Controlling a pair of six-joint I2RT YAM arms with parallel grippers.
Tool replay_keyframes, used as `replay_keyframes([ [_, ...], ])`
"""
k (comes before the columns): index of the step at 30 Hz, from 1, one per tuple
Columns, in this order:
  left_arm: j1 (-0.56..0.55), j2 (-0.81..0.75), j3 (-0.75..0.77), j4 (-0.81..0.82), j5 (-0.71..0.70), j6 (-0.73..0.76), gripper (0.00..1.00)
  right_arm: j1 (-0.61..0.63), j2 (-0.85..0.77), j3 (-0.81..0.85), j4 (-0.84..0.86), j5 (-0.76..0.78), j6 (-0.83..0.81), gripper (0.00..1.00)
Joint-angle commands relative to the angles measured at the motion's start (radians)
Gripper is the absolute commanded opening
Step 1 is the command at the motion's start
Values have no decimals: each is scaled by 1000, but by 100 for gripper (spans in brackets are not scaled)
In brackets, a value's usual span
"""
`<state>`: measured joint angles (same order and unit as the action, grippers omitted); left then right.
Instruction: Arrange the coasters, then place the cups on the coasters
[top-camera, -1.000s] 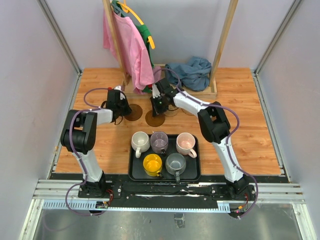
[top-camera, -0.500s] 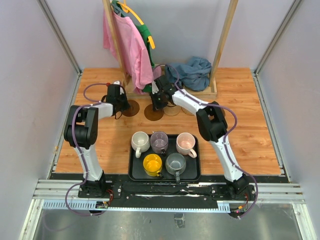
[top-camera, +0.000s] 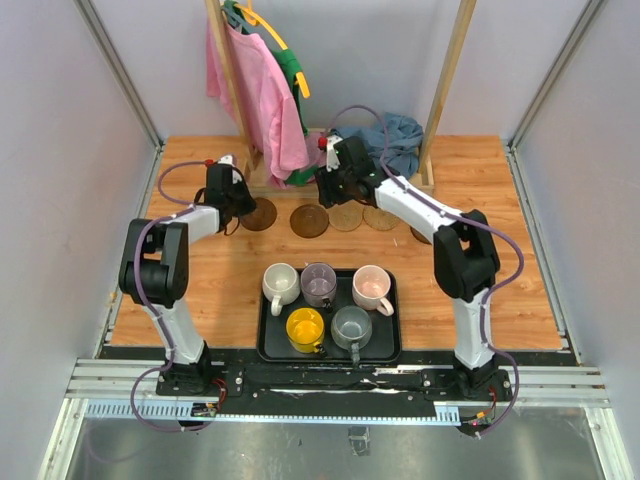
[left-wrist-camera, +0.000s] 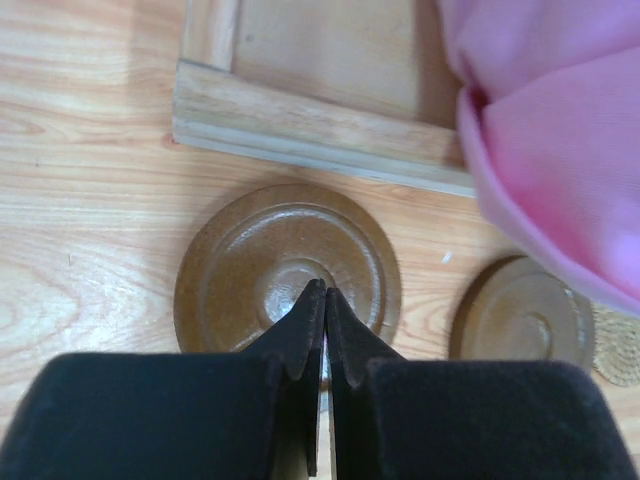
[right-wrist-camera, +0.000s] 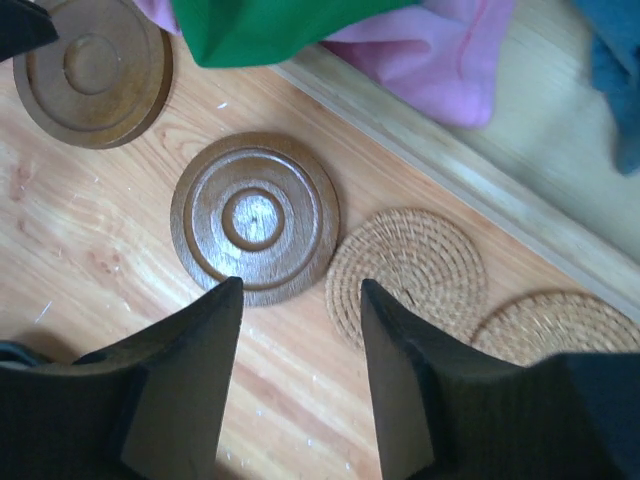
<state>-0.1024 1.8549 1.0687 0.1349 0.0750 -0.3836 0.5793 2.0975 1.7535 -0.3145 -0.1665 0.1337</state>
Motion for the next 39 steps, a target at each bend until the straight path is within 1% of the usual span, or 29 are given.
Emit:
replay_keyframes([
  [1,-21,-108,-52,73,48,9,6,-2,-101,-118,49,148,5,57],
  [3,-48,-131,-77,84,45,20,8,-3,-111,-169,43,237,17,62],
  [4,-58,-138,-90,92,47,21,8,-3,-138,-190,37,263,20,62],
  [7,-90,-155,-133,127,69,20,9,-2,-133,-221,5,301,24,61],
  [10,-119,-157,-156,160,92,29,9,-2,-101,-227,-14,309,28,54],
  [17,-185,-138,-144,175,148,51,5,-3,-34,-182,-12,289,26,30],
  [22,-215,-146,-148,177,162,48,4,-5,36,-95,-27,277,9,19],
  [25,-228,-146,-151,177,170,44,2,-7,76,-48,-39,276,4,16],
  [30,-238,-136,-153,173,168,42,1,-14,115,-12,-39,270,5,15],
  [33,-238,-133,-151,164,163,42,1,-24,139,-3,-52,249,18,11],
  [39,-238,-128,-154,148,151,44,1,-29,117,-90,-58,210,51,7],
])
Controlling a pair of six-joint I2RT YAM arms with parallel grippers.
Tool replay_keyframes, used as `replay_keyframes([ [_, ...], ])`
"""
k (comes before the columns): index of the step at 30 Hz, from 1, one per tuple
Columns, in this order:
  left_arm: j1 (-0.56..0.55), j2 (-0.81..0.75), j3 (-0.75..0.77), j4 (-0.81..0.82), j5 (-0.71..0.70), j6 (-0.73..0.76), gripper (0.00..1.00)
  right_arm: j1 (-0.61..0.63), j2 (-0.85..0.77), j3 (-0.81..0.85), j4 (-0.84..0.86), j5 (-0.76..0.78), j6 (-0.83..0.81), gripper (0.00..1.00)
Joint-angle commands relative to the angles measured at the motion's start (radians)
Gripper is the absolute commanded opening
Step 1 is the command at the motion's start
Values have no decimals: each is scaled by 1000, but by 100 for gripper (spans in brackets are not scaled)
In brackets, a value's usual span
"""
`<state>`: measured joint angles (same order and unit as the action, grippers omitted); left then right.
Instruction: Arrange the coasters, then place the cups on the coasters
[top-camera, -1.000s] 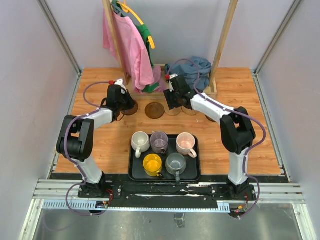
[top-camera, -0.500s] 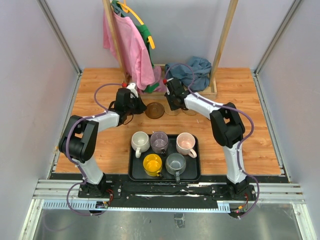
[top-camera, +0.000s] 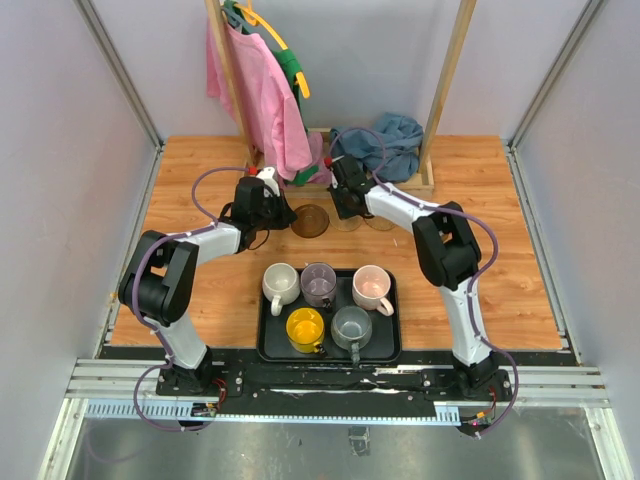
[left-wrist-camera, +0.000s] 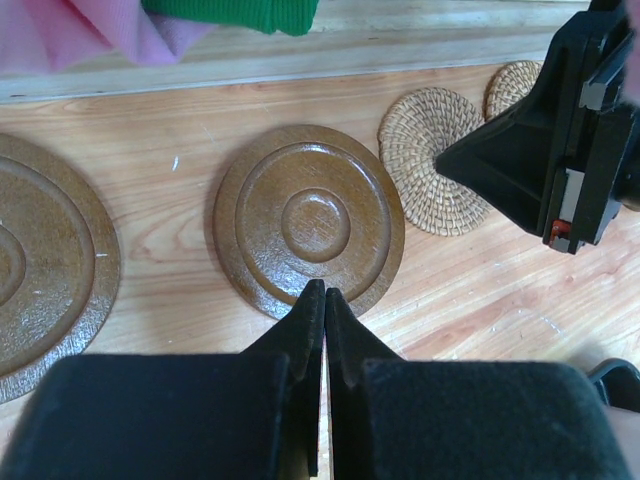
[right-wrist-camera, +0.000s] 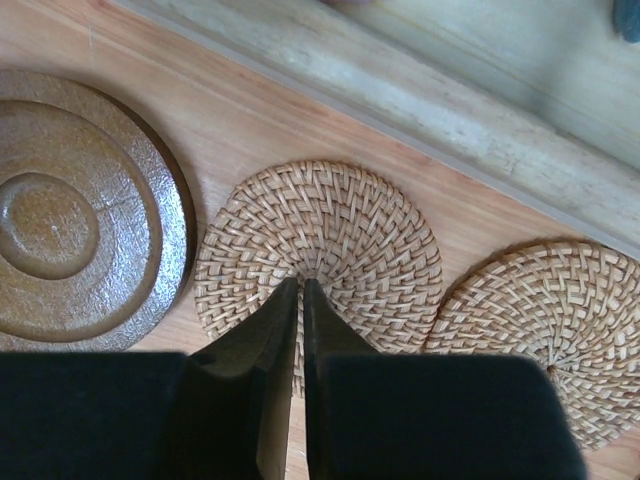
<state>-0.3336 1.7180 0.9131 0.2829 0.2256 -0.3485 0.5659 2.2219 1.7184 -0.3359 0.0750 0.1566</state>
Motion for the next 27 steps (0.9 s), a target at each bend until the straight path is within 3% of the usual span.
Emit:
replay_keyframes([
  [1,-7,10,1,-1,-2,9,1,-15,-13,-75,-36,-38,35,7],
  [11,-6,27,-6,-2,-2,7,1,-9,-88,-226,-14,-20,79,5],
  [22,-6,7,-14,-2,-21,18,1,-15,-105,-28,-57,88,-21,6],
  [27,-6,-20,-29,-2,-31,27,1,-31,-182,-24,-20,97,-31,8],
])
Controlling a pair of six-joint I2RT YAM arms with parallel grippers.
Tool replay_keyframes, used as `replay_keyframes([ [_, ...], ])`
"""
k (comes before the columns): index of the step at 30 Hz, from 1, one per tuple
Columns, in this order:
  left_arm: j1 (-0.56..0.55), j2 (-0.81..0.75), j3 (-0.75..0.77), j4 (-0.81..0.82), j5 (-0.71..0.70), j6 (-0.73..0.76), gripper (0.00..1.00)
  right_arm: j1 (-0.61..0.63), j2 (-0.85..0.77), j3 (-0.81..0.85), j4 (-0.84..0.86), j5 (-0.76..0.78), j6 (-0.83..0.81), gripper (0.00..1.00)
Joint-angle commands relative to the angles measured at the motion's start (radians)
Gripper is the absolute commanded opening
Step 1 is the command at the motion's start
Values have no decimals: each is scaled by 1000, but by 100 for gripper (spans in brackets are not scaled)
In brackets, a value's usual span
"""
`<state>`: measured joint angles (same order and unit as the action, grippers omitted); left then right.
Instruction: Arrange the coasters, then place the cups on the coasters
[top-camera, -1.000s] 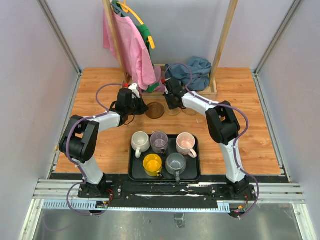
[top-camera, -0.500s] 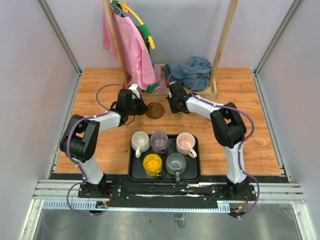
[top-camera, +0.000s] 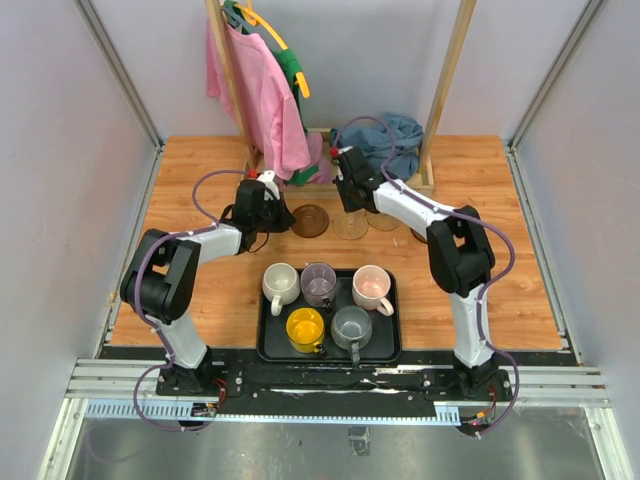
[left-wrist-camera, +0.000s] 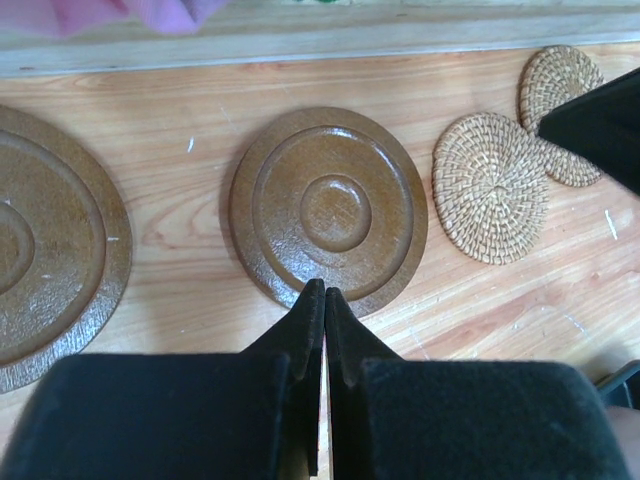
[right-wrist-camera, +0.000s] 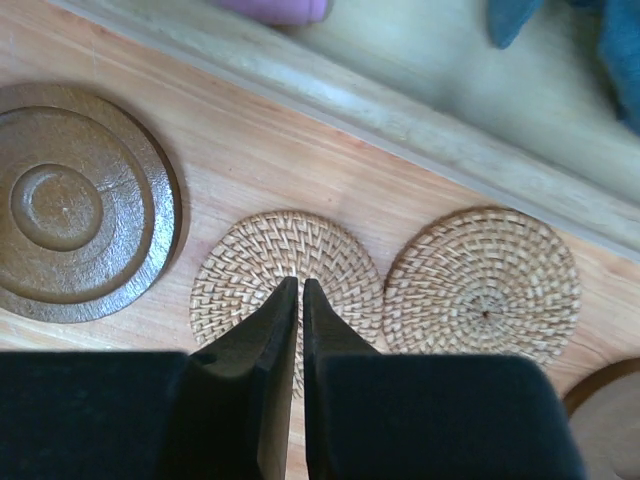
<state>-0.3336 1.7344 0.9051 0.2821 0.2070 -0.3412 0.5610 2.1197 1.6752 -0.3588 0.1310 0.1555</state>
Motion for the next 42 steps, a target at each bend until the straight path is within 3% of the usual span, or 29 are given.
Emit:
replay_keyframes([
  [1,-6,-40,-24,0,-14,20,1,-29,-96,6,10,44,-30,8],
  [12,-6,-66,-41,8,3,28,1,-139,-123,-154,18,41,42,7],
  [29,-7,-71,-47,1,10,17,0,-204,-8,-172,48,-68,61,6],
  [42,-6,-47,-38,5,32,6,1,-208,-117,-369,41,24,115,5],
])
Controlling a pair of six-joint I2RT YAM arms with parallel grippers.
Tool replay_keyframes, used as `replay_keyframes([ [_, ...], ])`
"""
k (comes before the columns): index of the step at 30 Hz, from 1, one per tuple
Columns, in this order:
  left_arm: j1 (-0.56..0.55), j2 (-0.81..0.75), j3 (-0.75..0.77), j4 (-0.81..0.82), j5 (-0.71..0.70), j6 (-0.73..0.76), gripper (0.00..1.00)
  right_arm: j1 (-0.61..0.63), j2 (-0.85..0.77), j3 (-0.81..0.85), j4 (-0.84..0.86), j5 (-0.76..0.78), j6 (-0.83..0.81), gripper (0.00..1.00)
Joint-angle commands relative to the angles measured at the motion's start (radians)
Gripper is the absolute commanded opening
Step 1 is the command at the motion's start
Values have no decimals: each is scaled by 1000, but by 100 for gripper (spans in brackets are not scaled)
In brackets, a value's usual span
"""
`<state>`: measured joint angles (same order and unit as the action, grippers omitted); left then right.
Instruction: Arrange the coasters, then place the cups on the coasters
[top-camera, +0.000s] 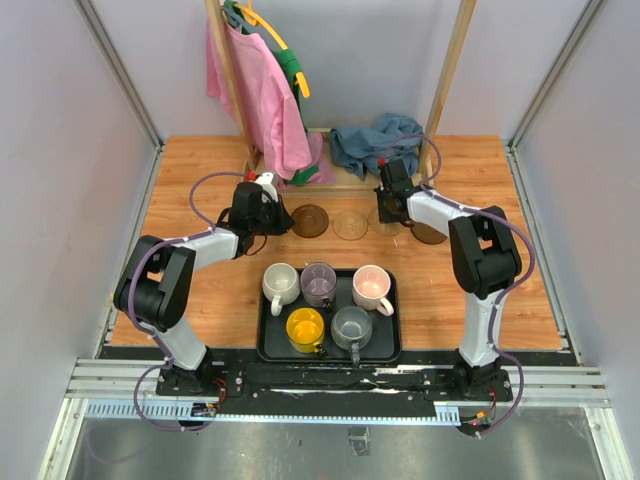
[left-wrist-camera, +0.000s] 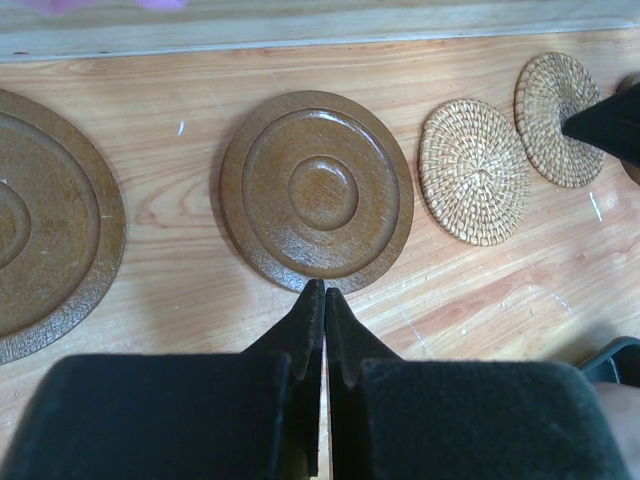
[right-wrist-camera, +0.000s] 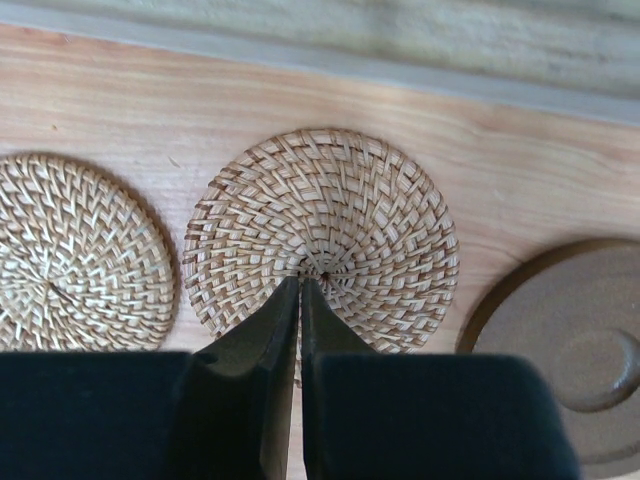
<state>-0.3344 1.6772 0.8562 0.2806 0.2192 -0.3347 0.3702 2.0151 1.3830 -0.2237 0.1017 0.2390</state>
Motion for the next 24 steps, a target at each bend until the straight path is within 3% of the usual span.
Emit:
replay_keyframes([
  [1,-6,10,11,6,21,-1,1,-19,-20,-88,-96,59,35,5],
  [14,-6,1,-3,1,14,1,1,-79,-21,-109,-112,102,61,5],
  [24,-6,0,-6,-2,5,-2,1,-122,-15,-123,-105,53,59,4],
])
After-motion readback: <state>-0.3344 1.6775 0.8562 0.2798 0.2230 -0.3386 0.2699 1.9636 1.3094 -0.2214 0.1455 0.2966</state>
